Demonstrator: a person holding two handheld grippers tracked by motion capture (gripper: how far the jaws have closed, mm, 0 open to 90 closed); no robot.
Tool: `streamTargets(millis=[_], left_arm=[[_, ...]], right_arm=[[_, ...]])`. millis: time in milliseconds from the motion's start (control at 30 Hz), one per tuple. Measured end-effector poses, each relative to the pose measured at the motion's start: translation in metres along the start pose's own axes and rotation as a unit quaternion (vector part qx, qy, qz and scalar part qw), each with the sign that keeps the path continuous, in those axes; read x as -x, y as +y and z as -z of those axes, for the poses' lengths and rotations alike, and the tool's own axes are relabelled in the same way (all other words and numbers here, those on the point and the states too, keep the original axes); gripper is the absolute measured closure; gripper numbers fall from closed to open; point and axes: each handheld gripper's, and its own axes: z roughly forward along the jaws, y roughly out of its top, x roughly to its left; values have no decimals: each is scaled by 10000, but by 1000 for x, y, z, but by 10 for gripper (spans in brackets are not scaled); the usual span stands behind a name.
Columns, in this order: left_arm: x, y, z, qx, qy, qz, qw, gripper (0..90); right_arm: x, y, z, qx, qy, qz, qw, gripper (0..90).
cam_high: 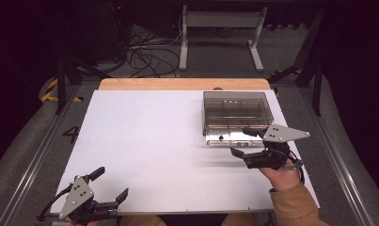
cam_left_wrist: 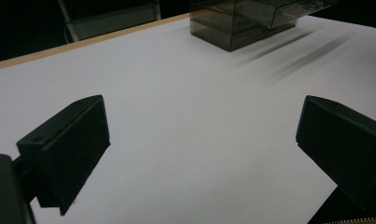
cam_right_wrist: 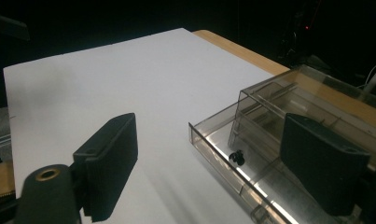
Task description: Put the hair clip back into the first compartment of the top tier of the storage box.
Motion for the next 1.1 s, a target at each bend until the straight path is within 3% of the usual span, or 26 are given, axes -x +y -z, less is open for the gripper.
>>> streamTargets(millis=[167,433,767,1100], left_arm=[[0,0,-1,-19,-17,-19,10000,36],[0,0,-2,-22,-19,-60,10000,36],[1,0,-3,-32,-39,-31,10000,36],[1,0,-5,-73,-64,-75,9999,35]], right_arm=[[-1,-12,5,42,22,-24,10000,138],[-3,-34,10,-36,121,-151,9998,122],[-9,-57,18,127,217,-120,9996,112],[-9,-85,19,45,107,-479,9988,80]])
